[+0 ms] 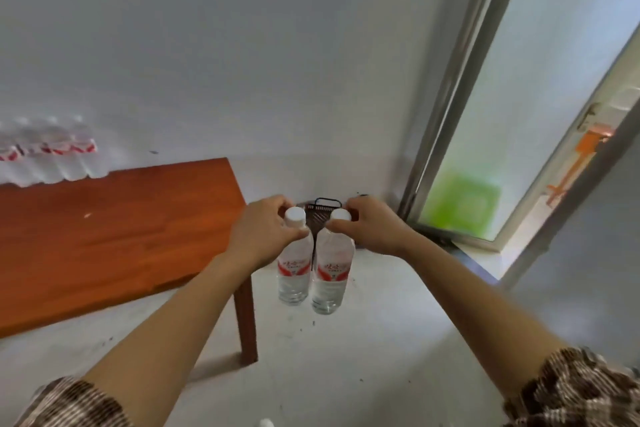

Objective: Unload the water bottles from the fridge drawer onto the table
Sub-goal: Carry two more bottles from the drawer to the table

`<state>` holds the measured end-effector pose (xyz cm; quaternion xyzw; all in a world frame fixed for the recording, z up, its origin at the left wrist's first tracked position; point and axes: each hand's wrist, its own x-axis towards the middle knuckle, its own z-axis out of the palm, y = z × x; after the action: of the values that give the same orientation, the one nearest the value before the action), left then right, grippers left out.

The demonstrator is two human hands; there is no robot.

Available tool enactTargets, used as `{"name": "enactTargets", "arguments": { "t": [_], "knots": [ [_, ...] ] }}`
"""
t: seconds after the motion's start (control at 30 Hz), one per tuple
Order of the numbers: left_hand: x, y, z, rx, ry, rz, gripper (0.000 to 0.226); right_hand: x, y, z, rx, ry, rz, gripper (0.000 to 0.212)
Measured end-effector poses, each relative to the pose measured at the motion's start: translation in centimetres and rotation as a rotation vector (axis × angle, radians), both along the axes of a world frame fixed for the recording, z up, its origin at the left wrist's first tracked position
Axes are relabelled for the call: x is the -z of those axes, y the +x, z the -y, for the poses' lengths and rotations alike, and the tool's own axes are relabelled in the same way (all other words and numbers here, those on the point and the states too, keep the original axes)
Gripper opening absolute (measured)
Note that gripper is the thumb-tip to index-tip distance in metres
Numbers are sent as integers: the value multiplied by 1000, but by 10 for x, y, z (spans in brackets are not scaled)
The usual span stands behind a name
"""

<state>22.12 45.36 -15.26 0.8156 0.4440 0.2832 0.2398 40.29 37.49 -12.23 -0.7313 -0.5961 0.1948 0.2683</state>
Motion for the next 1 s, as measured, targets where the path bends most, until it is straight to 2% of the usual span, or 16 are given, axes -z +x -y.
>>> {"name": "enactTargets", "arguments": {
  "t": [0.23, 0.33, 0.4, 0.7, 1.0],
  "knots": [
    [14, -66, -125, -179, -34, -29, 33, 19, -52, -162, -229, -41, 31, 35],
    [21, -90, -175, -235, -74, -60, 30, 27, -73, -230, -321, -70, 51, 24],
    [25, -106, -207, -274, -95, -74, 28, 32, -88, -273, -361, -86, 52, 24],
    [20, -165, -343, -447, -80, -73, 33, 45, -155, -437, -414, -94, 65, 29],
    [22, -228, -484, -476, -85, -95, 38, 41, -219, -579, -429, -98, 62, 26]
  ]
}}
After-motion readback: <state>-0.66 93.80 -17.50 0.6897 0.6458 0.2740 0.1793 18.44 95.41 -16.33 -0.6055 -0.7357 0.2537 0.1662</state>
